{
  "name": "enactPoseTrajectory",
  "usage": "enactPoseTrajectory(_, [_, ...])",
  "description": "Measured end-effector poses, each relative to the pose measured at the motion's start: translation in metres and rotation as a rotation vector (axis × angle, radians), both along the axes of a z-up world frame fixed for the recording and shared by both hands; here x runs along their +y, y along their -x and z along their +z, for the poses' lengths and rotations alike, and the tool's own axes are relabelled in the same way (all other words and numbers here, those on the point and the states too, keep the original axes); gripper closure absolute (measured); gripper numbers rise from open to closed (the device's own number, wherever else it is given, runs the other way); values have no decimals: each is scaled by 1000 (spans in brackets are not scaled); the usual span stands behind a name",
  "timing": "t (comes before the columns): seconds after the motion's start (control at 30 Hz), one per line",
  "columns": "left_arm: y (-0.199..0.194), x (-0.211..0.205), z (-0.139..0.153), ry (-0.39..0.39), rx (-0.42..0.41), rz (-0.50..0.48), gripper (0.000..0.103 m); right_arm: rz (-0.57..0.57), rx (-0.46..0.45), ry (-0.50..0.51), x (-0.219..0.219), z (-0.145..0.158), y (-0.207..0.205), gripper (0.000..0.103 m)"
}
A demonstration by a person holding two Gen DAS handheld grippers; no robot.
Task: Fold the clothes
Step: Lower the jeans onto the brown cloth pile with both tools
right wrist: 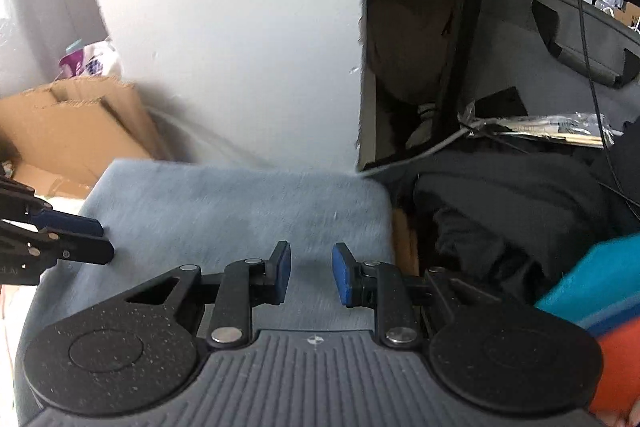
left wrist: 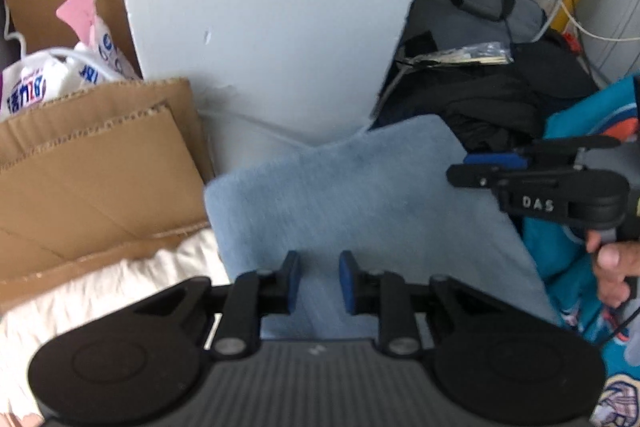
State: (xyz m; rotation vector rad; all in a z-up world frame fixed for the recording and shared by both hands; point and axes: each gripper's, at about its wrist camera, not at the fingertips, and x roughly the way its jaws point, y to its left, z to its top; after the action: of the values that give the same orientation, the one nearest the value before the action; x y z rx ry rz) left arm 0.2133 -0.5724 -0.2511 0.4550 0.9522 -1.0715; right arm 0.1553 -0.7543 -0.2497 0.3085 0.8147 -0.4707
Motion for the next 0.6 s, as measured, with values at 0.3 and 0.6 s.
enactPoseTrajectory(0.3, [-18,-12,-11,-27,-9,57,75,-56,62,-24,-31,-19,-17,74])
enactPoseTrajectory(0.6, [-19,-3,-7,-19,7,99,75,-112,4,-50,-50,-19,-27,72])
